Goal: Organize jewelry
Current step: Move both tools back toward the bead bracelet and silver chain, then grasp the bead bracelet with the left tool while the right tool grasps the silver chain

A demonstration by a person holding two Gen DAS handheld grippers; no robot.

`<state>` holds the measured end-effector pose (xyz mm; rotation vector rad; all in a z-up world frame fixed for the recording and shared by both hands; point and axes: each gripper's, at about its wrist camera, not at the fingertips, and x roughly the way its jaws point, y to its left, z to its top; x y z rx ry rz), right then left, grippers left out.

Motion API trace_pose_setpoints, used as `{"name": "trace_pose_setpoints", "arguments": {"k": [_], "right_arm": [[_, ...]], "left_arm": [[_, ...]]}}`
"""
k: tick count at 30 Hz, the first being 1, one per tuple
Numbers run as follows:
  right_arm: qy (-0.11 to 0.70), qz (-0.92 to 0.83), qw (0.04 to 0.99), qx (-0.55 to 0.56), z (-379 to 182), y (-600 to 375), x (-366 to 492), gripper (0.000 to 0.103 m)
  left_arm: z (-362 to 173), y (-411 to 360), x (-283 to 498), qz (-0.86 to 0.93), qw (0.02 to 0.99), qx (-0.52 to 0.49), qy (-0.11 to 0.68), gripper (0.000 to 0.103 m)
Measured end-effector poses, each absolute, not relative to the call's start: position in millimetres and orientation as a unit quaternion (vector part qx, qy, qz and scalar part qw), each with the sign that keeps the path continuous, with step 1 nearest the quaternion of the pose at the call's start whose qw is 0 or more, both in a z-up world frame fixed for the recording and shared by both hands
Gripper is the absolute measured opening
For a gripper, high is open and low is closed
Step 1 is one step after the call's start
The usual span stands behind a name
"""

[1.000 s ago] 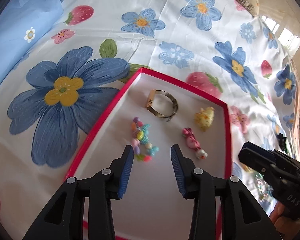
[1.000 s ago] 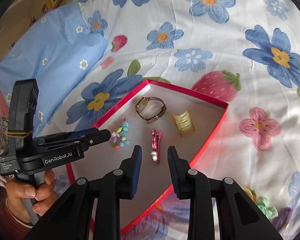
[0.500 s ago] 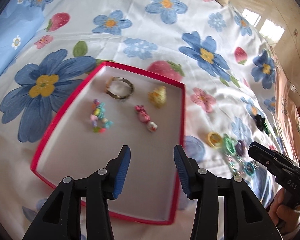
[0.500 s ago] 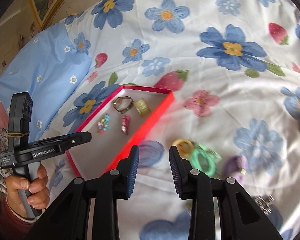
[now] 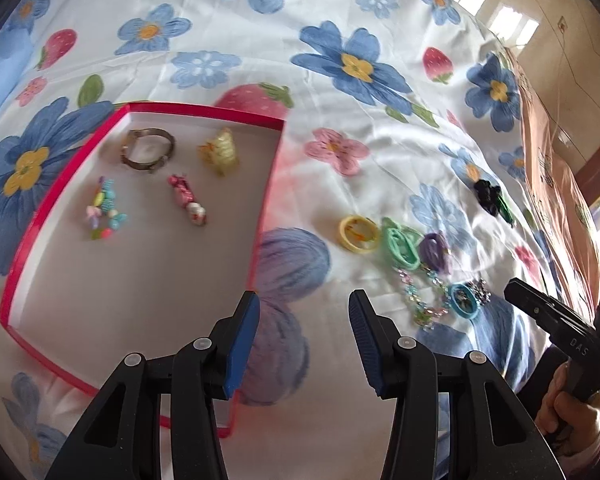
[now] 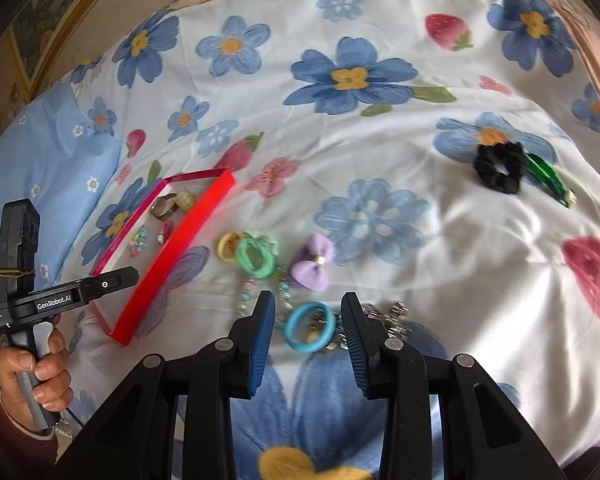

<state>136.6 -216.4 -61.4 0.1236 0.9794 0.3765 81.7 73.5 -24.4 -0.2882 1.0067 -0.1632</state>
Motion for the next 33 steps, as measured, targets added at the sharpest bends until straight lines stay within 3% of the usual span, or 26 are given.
{"name": "trace_pose_setpoints", "arguments": {"k": [22,23,26,28,33], "right_arm": [[0.506,0.159,0.848,0.001,-105.8,-226.4,150.3,0.036],[0.504,0.16,0.849,-0.001,-106.8,-225.4,150.4,0.036],[0.501,0.16,0.851,-0.001,-107.9,-225.3,151.4,0.033],[0.501,0.159,0.851,0.004,-108.5,-228.1,151.9,0.015],[0.497,0.164,0.852,0.027,-103.6,-232.7,152.1,0.011]], "left_arm": [[-73.6,-26.7,147.0,-0.136,0.835,-0.077,0.528,0.045],[-75.1,-29.1,148.7,-0.134,0.838,-0.07,0.525,0.043],[-78.1,-34.3,150.2,-0.137,0.842,-0.053,0.519,0.023],[-79.0,-34.9,149.0,-0.146,0.842,-0.048,0.518,0.01],[-74.2,-29.4,142.8,-0.152,0.845,-0.051,0.51,0.007]]}}
